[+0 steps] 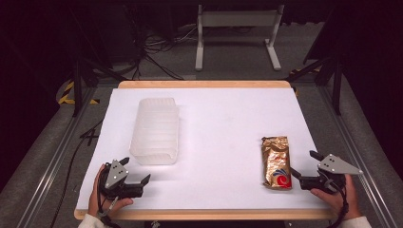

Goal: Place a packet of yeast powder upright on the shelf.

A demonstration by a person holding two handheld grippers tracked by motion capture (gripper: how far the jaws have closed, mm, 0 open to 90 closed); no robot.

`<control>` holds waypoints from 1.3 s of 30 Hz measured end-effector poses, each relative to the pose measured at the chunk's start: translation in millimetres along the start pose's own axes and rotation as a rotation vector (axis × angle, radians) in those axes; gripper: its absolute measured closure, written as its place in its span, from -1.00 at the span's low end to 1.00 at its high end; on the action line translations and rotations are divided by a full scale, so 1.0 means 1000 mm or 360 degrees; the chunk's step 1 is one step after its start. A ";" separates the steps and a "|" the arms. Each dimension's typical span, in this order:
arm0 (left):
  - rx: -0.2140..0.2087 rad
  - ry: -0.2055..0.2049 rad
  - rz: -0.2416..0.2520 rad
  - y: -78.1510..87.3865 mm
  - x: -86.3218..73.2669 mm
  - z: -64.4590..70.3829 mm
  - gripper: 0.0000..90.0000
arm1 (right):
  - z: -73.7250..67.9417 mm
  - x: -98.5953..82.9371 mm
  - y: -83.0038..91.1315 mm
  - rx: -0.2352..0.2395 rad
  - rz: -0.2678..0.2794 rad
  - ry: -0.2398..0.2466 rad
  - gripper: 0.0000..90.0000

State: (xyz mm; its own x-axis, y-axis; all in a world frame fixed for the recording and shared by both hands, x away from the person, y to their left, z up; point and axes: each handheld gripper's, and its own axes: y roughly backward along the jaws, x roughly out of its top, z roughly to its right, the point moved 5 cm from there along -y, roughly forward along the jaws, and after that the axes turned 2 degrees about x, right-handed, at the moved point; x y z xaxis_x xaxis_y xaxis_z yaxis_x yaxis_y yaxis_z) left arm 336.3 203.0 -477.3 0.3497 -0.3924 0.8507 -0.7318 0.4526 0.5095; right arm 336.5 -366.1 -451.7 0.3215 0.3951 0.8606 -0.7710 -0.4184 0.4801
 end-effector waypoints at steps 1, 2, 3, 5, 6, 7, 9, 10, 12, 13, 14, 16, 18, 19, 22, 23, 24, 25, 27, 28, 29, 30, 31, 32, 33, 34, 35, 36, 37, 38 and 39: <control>-0.0002 -0.0005 -0.0005 0.000 0.000 0.001 -0.85 | 0.000 -0.001 0.000 0.0009 -0.0004 -0.0002 -0.82; -0.0003 -0.0006 -0.0009 0.000 -0.001 0.001 -0.85 | 0.001 -0.001 0.000 0.0008 -0.0006 -0.0007 -0.81; -0.0005 -0.0005 -0.0010 0.000 -0.001 0.001 -0.85 | 0.001 -0.001 -0.001 0.0007 -0.0004 -0.0010 -0.81; -0.0001 -0.0013 -0.0010 0.001 -0.001 0.001 -0.85 | 0.002 0.000 -0.001 0.0021 -0.0001 -0.0027 -0.81; -0.0001 -0.0013 -0.0008 0.001 -0.001 0.001 -0.85 | 0.002 0.000 -0.001 0.0026 -0.0003 -0.0038 -0.81; -0.0007 -0.0011 -0.0002 0.001 -0.001 0.002 -0.85 | 0.002 0.000 -0.002 0.0026 -0.0014 -0.0040 -0.81; -0.0002 -0.0024 -0.0006 0.001 -0.001 0.002 -0.85 | 0.001 0.000 -0.004 0.0055 -0.0028 -0.0060 -0.81; -0.0007 -0.0028 -0.0009 0.001 -0.001 0.002 -0.85 | 0.001 0.002 -0.005 0.0070 -0.0035 -0.0063 -0.81; -0.0001 -0.0022 -0.0003 0.001 0.000 0.002 -0.85 | 0.001 0.005 -0.006 0.0091 -0.0034 -0.0079 -0.79; -0.0002 -0.0017 -0.0004 0.001 0.000 0.003 -0.85 | -0.001 0.009 -0.008 0.0115 -0.0048 -0.0078 -0.79; -0.0002 -0.0017 -0.0004 0.001 0.000 0.003 -0.85 | -0.001 0.009 -0.008 0.0115 -0.0048 -0.0078 -0.79; 0.0002 -0.0031 -0.0022 0.001 -0.001 0.004 -0.85 | -0.003 0.018 -0.011 0.0149 -0.0052 -0.0068 -0.79; -0.0003 -0.0038 -0.0024 0.001 -0.001 0.004 -0.85 | -0.004 0.026 -0.014 0.0208 -0.0052 -0.0099 -0.79; -0.0002 -0.0043 -0.0020 0.001 -0.001 0.004 -0.85 | -0.004 0.029 -0.015 0.0213 -0.0050 -0.0105 -0.78; -0.0003 -0.0034 -0.0012 0.002 -0.002 0.003 -0.85 | -0.002 0.041 -0.027 0.0201 -0.0088 -0.0093 -0.71; -0.0003 -0.0034 -0.0012 0.002 -0.002 0.003 -0.85 | -0.002 0.041 -0.027 0.0201 -0.0088 -0.0093 -0.71; -0.0002 -0.0038 -0.0008 0.003 -0.002 0.002 -0.85 | -0.001 0.042 -0.030 0.0198 -0.0096 -0.0077 -0.69; -0.0005 -0.0039 -0.0007 0.003 -0.003 0.003 -0.85 | -0.001 0.045 -0.035 0.0217 -0.0114 -0.0082 -0.68; -0.0007 -0.0045 -0.0010 0.003 -0.003 0.003 -0.85 | 0.002 0.048 -0.049 0.0228 -0.0186 -0.0092 -0.70; -0.0005 -0.0049 -0.0007 0.003 -0.002 0.003 -0.85 | 0.004 0.048 -0.054 0.0228 -0.0220 -0.0098 -0.71; -0.0005 -0.0049 -0.0007 0.003 -0.002 0.003 -0.85 | 0.006 0.047 -0.058 0.0229 -0.0254 -0.0102 -0.72; -0.0005 -0.0049 -0.0005 0.004 -0.002 0.003 -0.85 | 0.006 0.047 -0.058 0.0229 -0.0254 -0.0102 -0.72; -0.0005 -0.0049 -0.0006 0.004 -0.002 0.003 -0.85 | 0.008 0.046 -0.063 0.0249 -0.0284 -0.0130 -0.74; -0.0004 -0.0048 -0.0004 0.003 -0.002 0.003 -0.85 | 0.012 0.044 -0.068 0.0271 -0.0318 -0.0192 -0.73; -0.0005 -0.0048 -0.0004 0.003 -0.002 0.003 -0.85 | 0.015 0.043 -0.072 0.0268 -0.0337 -0.0209 -0.73; -0.0005 -0.0047 -0.0008 0.003 -0.002 0.003 -0.85 | 0.017 0.043 -0.075 0.0267 -0.0348 -0.0220 -0.73; -0.0002 -0.0048 -0.0010 0.003 -0.002 0.004 -0.85 | 0.020 0.043 -0.077 0.0260 -0.0356 -0.0225 -0.73; -0.0002 -0.0049 -0.0011 0.003 -0.002 0.004 -0.85 | 0.022 0.044 -0.079 0.0259 -0.0355 -0.0237 -0.73; -0.0002 -0.0046 -0.0014 0.003 -0.002 0.004 -0.85 | 0.024 0.045 -0.080 0.0267 -0.0353 -0.0255 -0.73; -0.0002 -0.0048 -0.0015 0.003 -0.002 0.004 -0.85 | 0.025 0.046 -0.082 0.0275 -0.0367 -0.0268 -0.73; 0.0000 -0.0053 -0.0012 0.003 -0.002 0.004 -0.85 | 0.027 0.046 -0.084 0.0252 -0.0376 -0.0269 -0.73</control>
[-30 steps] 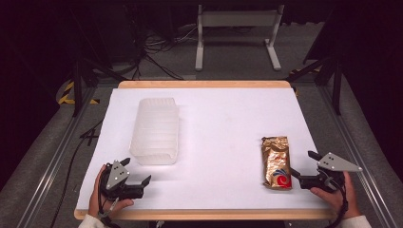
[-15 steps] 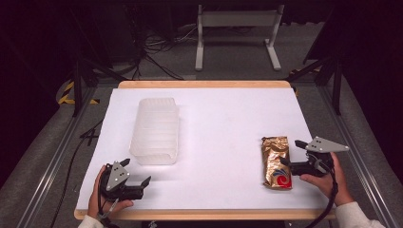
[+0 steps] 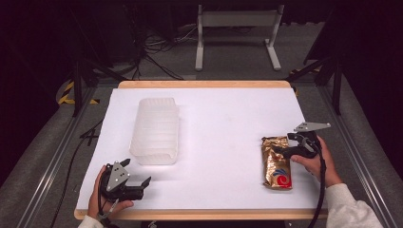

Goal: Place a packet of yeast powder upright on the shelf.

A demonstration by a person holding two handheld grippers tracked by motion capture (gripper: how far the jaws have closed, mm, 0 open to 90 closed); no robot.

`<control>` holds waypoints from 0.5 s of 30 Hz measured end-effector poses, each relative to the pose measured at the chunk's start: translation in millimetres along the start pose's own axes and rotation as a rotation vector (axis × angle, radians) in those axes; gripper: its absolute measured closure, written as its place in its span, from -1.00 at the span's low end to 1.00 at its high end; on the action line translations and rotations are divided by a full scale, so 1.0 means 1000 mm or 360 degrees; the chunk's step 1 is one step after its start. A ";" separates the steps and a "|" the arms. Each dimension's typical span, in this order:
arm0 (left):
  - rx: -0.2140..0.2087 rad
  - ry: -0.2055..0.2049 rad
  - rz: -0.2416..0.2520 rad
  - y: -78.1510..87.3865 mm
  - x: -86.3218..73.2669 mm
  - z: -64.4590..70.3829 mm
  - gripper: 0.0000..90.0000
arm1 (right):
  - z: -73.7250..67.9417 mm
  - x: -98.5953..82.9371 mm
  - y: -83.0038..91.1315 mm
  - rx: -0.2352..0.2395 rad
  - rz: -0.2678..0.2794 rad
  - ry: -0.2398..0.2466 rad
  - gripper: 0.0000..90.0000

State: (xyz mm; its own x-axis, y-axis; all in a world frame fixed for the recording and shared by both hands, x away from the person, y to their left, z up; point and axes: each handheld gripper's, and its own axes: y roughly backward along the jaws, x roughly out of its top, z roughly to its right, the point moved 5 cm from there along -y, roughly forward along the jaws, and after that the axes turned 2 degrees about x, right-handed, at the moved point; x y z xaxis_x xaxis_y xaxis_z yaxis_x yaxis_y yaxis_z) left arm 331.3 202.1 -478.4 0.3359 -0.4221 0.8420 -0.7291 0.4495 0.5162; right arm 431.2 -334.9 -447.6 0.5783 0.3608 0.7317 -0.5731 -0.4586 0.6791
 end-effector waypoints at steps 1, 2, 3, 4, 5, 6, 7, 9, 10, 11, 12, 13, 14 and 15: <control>-0.0003 -0.0002 -0.0002 0.000 0.000 0.000 -0.85 | 0.001 0.001 -0.001 -0.0008 0.0004 -0.0013 -0.73; -0.0003 -0.0004 -0.0007 0.000 -0.001 0.000 -0.85 | 0.002 0.001 -0.002 0.0001 0.0001 -0.0026 -0.73; -0.0004 -0.0010 -0.0015 0.000 -0.001 0.000 -0.85 | 0.004 0.001 -0.004 -0.0006 -0.0024 -0.0033 -0.73; -0.0001 -0.0006 -0.0011 0.000 -0.002 0.000 -0.85 | 0.005 0.001 -0.006 -0.0021 -0.0041 -0.0040 -0.73; -0.0001 -0.0008 -0.0012 0.001 -0.002 0.000 -0.85 | 0.006 0.001 -0.007 -0.0016 -0.0061 -0.0048 -0.73; 0.0001 -0.0006 -0.0010 0.001 -0.002 0.000 -0.85 | 0.007 0.000 -0.009 -0.0006 -0.0078 -0.0061 -0.73; 0.0002 -0.0001 -0.0011 0.001 -0.002 0.000 -0.85 | 0.008 0.000 -0.011 -0.0006 -0.0092 -0.0072 -0.74; 0.0003 -0.0002 -0.0009 0.001 -0.002 0.000 -0.85 | 0.010 -0.001 -0.014 -0.0007 -0.0112 -0.0115 -0.76; 0.0002 -0.0002 -0.0013 0.001 -0.002 0.000 -0.85 | 0.010 -0.001 -0.014 0.0006 -0.0111 -0.0125 -0.76; 0.0003 -0.0006 -0.0018 0.001 -0.002 0.000 -0.85 | 0.011 -0.001 -0.015 0.0010 -0.0114 -0.0125 -0.77; 0.0006 -0.0007 -0.0022 0.001 -0.002 0.000 -0.85 | 0.012 -0.002 -0.015 0.0020 -0.0120 -0.0142 -0.78; 0.0006 -0.0007 -0.0022 0.001 -0.002 0.000 -0.85 | 0.013 -0.003 -0.016 0.0029 -0.0127 -0.0165 -0.78; 0.0005 -0.0020 -0.0029 0.000 -0.003 0.000 -0.85 | 0.014 -0.003 -0.017 0.0046 -0.0129 -0.0175 -0.78; 0.0005 -0.0020 -0.0029 0.000 -0.003 0.000 -0.85 | 0.014 -0.003 -0.017 0.0046 -0.0129 -0.0175 -0.78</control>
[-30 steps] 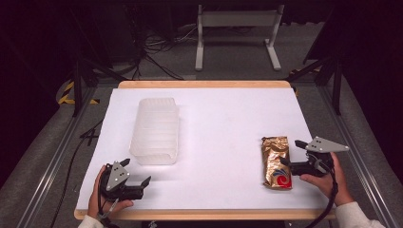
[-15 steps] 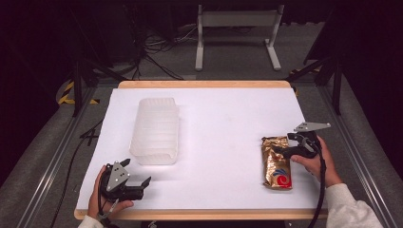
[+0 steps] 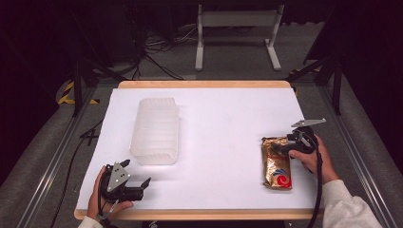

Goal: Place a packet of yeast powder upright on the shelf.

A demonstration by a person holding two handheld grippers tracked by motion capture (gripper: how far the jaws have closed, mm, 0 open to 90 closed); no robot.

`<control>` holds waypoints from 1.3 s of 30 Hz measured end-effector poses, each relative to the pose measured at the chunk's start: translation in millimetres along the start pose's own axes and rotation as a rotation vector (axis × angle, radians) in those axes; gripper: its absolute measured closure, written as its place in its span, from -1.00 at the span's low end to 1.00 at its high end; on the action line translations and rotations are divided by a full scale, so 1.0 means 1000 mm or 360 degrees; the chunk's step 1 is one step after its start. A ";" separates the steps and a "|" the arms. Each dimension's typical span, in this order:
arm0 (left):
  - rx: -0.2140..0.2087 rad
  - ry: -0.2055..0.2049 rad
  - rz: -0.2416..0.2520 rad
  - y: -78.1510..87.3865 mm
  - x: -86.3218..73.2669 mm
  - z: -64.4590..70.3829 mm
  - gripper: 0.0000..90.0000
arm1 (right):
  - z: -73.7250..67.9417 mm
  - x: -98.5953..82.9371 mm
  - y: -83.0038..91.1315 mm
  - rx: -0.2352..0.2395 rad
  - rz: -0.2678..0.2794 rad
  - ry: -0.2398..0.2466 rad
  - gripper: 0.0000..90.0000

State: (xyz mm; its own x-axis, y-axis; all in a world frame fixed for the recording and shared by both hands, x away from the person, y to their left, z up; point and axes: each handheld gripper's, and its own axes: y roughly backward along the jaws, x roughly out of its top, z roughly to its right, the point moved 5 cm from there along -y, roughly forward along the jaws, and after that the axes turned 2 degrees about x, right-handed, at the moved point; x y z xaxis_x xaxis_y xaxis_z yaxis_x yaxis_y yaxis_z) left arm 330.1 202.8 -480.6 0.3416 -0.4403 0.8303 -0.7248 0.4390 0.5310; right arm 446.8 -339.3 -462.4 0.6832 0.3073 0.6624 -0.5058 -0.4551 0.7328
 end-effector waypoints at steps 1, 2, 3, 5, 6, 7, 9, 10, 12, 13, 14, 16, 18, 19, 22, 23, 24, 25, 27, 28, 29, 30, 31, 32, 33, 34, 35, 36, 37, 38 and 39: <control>0.0000 0.0001 -0.0003 0.000 0.000 0.000 -0.85 | 0.001 0.000 -0.001 0.0005 -0.0003 -0.0001 -0.78; -0.0003 0.0008 -0.0003 0.000 0.000 0.000 -0.85 | 0.001 -0.001 -0.002 0.0015 -0.0013 -0.0017 -0.78; 0.0001 0.0006 0.0003 0.000 0.000 0.000 -0.85 | 0.001 -0.002 -0.004 0.0039 -0.0019 -0.0033 -0.78; 0.0000 0.0006 0.0007 0.000 0.000 0.000 -0.85 | 0.002 -0.002 -0.006 0.0078 -0.0023 -0.0040 -0.78; 0.0000 0.0007 0.0006 0.001 0.000 -0.001 -0.85 | 0.002 -0.002 -0.005 0.0086 -0.0034 -0.0034 -0.76; 0.0000 0.0007 0.0005 0.000 0.000 -0.001 -0.85 | 0.002 -0.001 -0.006 0.0098 -0.0047 -0.0034 -0.74; 0.0000 0.0010 0.0000 0.000 0.000 0.000 -0.85 | 0.001 0.001 -0.007 0.0119 -0.0068 -0.0012 -0.62; -0.0002 0.0004 0.0007 0.000 0.000 0.000 -0.85 | -0.001 0.003 -0.007 0.0149 -0.0064 0.0008 -0.51; -0.0003 0.0008 0.0008 0.000 0.000 -0.001 -0.85 | -0.003 0.003 -0.008 0.0151 -0.0070 0.0015 -0.45; -0.0006 0.0006 0.0008 0.000 -0.001 -0.001 -0.85 | -0.003 0.003 -0.007 0.0170 -0.0071 0.0022 -0.29; -0.0003 0.0011 0.0006 0.000 -0.001 -0.001 -0.85 | -0.005 0.003 -0.006 0.0205 -0.0071 0.0016 -0.27; -0.0004 0.0009 0.0004 0.000 -0.001 0.000 -0.85 | -0.004 0.003 -0.005 0.0249 -0.0075 -0.0008 -0.07; -0.0008 -0.0003 -0.0005 0.000 -0.001 0.000 -0.85 | -0.005 0.003 -0.004 0.0252 -0.0068 -0.0021 0.04; -0.0007 -0.0004 -0.0005 0.000 -0.001 0.000 -0.85 | -0.005 0.003 -0.003 0.0251 -0.0060 -0.0027 0.10; -0.0001 0.0002 -0.0003 0.000 -0.001 0.000 -0.85 | -0.002 0.003 0.000 0.0267 -0.0035 -0.0069 0.25; -0.0001 0.0001 -0.0006 0.000 -0.001 0.000 -0.85 | -0.001 0.002 0.001 0.0282 -0.0033 -0.0079 0.28; -0.0002 0.0002 -0.0004 0.000 -0.001 0.000 -0.85 | 0.000 0.002 0.002 0.0287 -0.0027 -0.0081 0.32; -0.0005 -0.0001 -0.0007 0.000 -0.002 0.000 -0.85 | 0.000 0.002 0.003 0.0293 -0.0023 -0.0087 0.36; -0.0007 0.0003 -0.0002 0.001 -0.002 0.000 -0.85 | 0.001 0.003 0.006 0.0268 -0.0018 -0.0070 0.58; -0.0005 0.0011 0.0004 0.002 -0.002 0.000 -0.85 | 0.001 0.004 0.009 0.0273 -0.0001 -0.0069 0.63; -0.0002 0.0008 0.0008 0.002 -0.002 -0.001 -0.85 | 0.001 0.004 0.011 0.0281 0.0010 -0.0070 0.68; 0.0002 0.0014 0.0008 0.003 -0.003 -0.001 -0.85 | 0.000 0.005 0.013 0.0280 0.0011 -0.0061 0.71; 0.0005 0.0017 0.0008 0.003 -0.003 -0.001 -0.85 | -0.001 0.005 0.016 0.0270 0.0007 -0.0043 0.73; 0.0006 0.0017 0.0006 0.003 -0.003 -0.001 -0.85 | -0.001 0.005 0.017 0.0266 0.0007 -0.0021 0.76; 0.0005 0.0016 0.0002 0.003 -0.003 -0.001 -0.85 | -0.002 0.006 0.019 0.0265 0.0014 -0.0013 0.77; 0.0005 0.0016 0.0001 0.003 -0.003 -0.001 -0.85 | -0.003 0.006 0.020 0.0267 0.0021 0.0000 0.79; 0.0009 0.0012 0.0001 0.003 -0.003 -0.001 -0.85 | -0.003 0.007 0.021 0.0264 0.0024 0.0015 0.80; 0.0010 0.0015 0.0001 0.004 -0.003 -0.001 -0.85 | -0.004 0.007 0.024 0.0258 0.0035 0.0025 0.82; 0.0013 0.0015 0.0004 0.004 -0.003 -0.001 -0.85 | -0.005 0.008 0.025 0.0257 0.0041 0.0030 0.83; 0.0013 0.0018 0.0009 0.004 -0.003 -0.001 -0.85 | -0.006 0.009 0.027 0.0252 0.0050 0.0043 0.83; 0.0017 0.0020 0.0008 0.005 -0.003 -0.001 -0.85 | -0.008 0.009 0.029 0.0250 0.0059 0.0053 0.84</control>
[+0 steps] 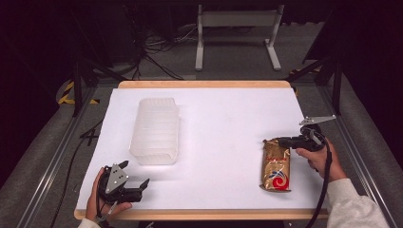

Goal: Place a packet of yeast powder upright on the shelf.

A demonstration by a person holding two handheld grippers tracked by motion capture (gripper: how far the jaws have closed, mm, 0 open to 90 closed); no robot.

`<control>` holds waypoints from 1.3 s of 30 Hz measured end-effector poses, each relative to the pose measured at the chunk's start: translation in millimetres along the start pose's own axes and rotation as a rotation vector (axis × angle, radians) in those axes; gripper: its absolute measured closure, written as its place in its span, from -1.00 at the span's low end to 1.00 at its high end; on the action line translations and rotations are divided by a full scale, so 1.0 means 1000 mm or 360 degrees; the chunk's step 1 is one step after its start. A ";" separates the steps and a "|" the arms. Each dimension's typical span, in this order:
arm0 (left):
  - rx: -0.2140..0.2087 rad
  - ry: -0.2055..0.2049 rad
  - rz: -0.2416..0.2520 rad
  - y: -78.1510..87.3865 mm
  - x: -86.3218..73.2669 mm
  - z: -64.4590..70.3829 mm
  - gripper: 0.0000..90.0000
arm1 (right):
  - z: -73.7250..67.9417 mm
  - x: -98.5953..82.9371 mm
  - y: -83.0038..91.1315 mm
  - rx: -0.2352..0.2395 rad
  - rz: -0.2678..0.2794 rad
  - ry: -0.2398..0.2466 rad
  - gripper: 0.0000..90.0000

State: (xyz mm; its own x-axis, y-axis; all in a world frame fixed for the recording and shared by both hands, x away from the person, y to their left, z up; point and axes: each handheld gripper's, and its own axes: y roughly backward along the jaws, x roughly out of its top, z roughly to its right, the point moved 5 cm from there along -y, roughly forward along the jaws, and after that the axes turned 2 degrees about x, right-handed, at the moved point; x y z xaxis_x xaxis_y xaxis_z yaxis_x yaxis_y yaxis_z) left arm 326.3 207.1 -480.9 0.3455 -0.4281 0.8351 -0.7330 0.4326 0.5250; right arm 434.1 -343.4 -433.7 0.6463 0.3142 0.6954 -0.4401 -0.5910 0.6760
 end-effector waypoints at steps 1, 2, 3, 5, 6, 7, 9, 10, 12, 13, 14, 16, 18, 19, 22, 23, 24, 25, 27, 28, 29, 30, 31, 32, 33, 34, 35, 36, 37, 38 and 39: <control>0.0001 0.0004 0.0004 0.000 0.000 0.000 -0.85 | -0.003 0.001 0.004 -0.0006 0.0014 0.0014 0.85; 0.0001 0.0005 0.0007 0.001 0.000 0.000 -0.85 | -0.005 0.002 0.007 -0.0005 0.0026 0.0025 0.86; 0.0005 0.0007 0.0007 0.001 0.000 0.000 -0.85 | -0.007 0.003 0.009 -0.0003 0.0032 0.0040 0.86; 0.0007 0.0010 0.0017 0.002 0.001 0.000 -0.85 | -0.013 0.005 0.014 -0.0005 0.0052 0.0067 0.87; 0.0005 0.0020 0.0021 0.002 0.001 0.000 -0.85 | -0.016 0.006 0.016 -0.0005 0.0063 0.0076 0.87; 0.0007 0.0014 0.0022 0.002 0.001 0.000 -0.85 | -0.018 0.008 0.019 0.0001 0.0077 0.0087 0.87; 0.0010 0.0019 0.0032 0.002 0.001 0.000 -0.85 | -0.022 0.011 0.025 0.0003 0.0105 0.0114 0.88; 0.0007 0.0021 0.0033 0.002 0.001 0.000 -0.85 | -0.025 0.012 0.027 0.0005 0.0119 0.0125 0.89; 0.0005 0.0023 0.0027 0.002 0.001 0.000 -0.85 | -0.029 0.015 0.032 0.0001 0.0138 0.0139 0.90; 0.0007 0.0017 0.0024 0.002 0.002 0.000 -0.85 | -0.033 0.017 0.036 0.0004 0.0155 0.0151 0.90; 0.0004 0.0020 0.0024 0.002 0.002 0.001 -0.85 | -0.036 0.019 0.039 -0.0003 0.0175 0.0178 0.91; 0.0013 0.0019 0.0031 0.003 0.003 0.000 -0.85 | -0.040 0.023 0.043 -0.0001 0.0202 0.0207 0.91; 0.0013 0.0038 0.0040 0.004 0.003 0.001 -0.85 | -0.045 0.026 0.047 0.0002 0.0217 0.0236 0.92; 0.0024 0.0040 0.0052 0.005 0.004 0.001 -0.85 | -0.048 0.027 0.047 -0.0007 0.0218 0.0256 0.92; 0.0026 0.0039 0.0076 0.008 0.007 0.002 -0.85 | -0.056 0.032 0.048 -0.0001 0.0226 0.0298 0.92; 0.0037 0.0031 0.0083 0.008 0.008 0.003 -0.85 | -0.058 0.034 0.048 0.0002 0.0226 0.0310 0.92; 0.0033 0.0029 0.0084 0.009 0.009 0.003 -0.85 | -0.061 0.036 0.048 0.0012 0.0236 0.0322 0.92; 0.0033 0.0029 0.0085 0.009 0.009 0.004 -0.85 | -0.064 0.039 0.048 0.0009 0.0235 0.0342 0.93; 0.0036 0.0030 0.0085 0.009 0.009 0.004 -0.85 | -0.068 0.044 0.047 0.0013 0.0250 0.0356 0.92; 0.0041 0.0033 0.0083 0.009 0.009 0.004 -0.85 | -0.071 0.046 0.047 0.0023 0.0252 0.0363 0.93; 0.0042 0.0033 0.0087 0.009 0.010 0.004 -0.85 | -0.075 0.050 0.047 0.0023 0.0254 0.0384 0.93; 0.0045 0.0038 0.0095 0.010 0.010 0.004 -0.85 | -0.077 0.053 0.047 0.0028 0.0259 0.0392 0.93; 0.0047 0.0042 0.0098 0.011 0.011 0.003 -0.85 | -0.080 0.057 0.047 0.0033 0.0266 0.0416 0.93; 0.0056 0.0040 0.0106 0.011 0.011 0.003 -0.85 | -0.082 0.060 0.047 0.0035 0.0269 0.0427 0.93; 0.0051 0.0049 0.0114 0.012 0.012 0.003 -0.85 | -0.085 0.063 0.048 0.0039 0.0279 0.0435 0.93; 0.0047 0.0064 0.0120 0.012 0.012 0.003 -0.85 | -0.087 0.067 0.048 0.0042 0.0292 0.0446 0.93; 0.0046 0.0065 0.0121 0.013 0.013 0.003 -0.85 | -0.089 0.071 0.048 0.0046 0.0303 0.0453 0.93; 0.0049 0.0058 0.0124 0.013 0.013 0.003 -0.85 | -0.092 0.075 0.048 0.0050 0.0313 0.0461 0.93; 0.0048 0.0059 0.0125 0.013 0.013 0.003 -0.85 | -0.095 0.081 0.048 0.0045 0.0332 0.0477 0.93; 0.0049 0.0058 0.0123 0.013 0.013 0.003 -0.85 | -0.097 0.085 0.048 0.0047 0.0350 0.0488 0.93; 0.0051 0.0055 0.0125 0.013 0.013 0.003 -0.85 | -0.099 0.089 0.048 0.0052 0.0365 0.0490 0.93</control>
State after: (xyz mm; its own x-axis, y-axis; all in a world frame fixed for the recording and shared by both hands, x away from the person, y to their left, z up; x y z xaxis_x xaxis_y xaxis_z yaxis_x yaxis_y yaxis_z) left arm 319.3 205.1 -463.4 0.3059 -0.3658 0.8790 -0.7767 0.4381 0.4526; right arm 408.2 -270.1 -315.3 0.3135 0.3768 0.8716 -0.5280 -0.6937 0.4898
